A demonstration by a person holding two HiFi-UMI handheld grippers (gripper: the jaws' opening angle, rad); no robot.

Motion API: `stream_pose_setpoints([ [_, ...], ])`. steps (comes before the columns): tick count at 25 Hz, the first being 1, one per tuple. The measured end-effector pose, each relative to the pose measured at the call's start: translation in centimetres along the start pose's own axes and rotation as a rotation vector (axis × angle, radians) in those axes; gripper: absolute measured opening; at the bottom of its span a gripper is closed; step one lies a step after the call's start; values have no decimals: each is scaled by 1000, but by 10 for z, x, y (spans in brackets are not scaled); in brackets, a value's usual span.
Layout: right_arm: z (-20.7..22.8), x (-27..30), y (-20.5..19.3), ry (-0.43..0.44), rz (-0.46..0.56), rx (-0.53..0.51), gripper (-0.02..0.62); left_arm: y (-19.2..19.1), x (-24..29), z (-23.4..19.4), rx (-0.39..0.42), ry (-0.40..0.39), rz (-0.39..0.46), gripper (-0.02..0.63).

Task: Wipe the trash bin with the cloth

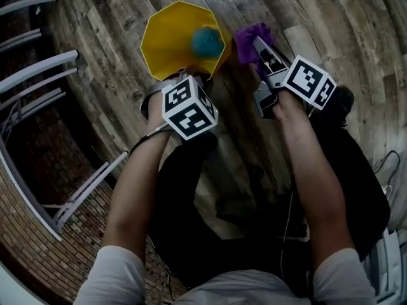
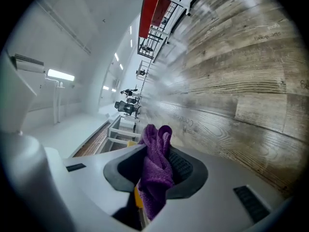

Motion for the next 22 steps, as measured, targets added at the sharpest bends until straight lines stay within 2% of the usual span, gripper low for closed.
stream_pose_setpoints([
  [4, 1, 3, -7, 76, 9, -15, 115, -5, 2, 0, -61, 81, 36, 20],
  [9, 5, 5, 9, 100, 34, -23, 115, 6, 16, -7, -103, 154, 78, 21],
  [14, -1, -9, -16, 78, -10, 0, 115, -7, 15, 16, -119, 106, 42, 21],
  [18, -8, -1, -19, 117, -5, 6, 115, -9, 12, 21, -92, 111, 18, 21],
  [22, -2, -2, -26, 95, -6, 23, 115, -4, 6, 25, -118, 102, 52, 21],
])
Point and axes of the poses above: the fingertips, and each gripper's own axes: x forward along the fingers, z to its right, y out of its top, the point moved 3 cm from there along -x, backward along the fingers, and after that the axes turned 5 degrees about z, right-handed, at the moved point
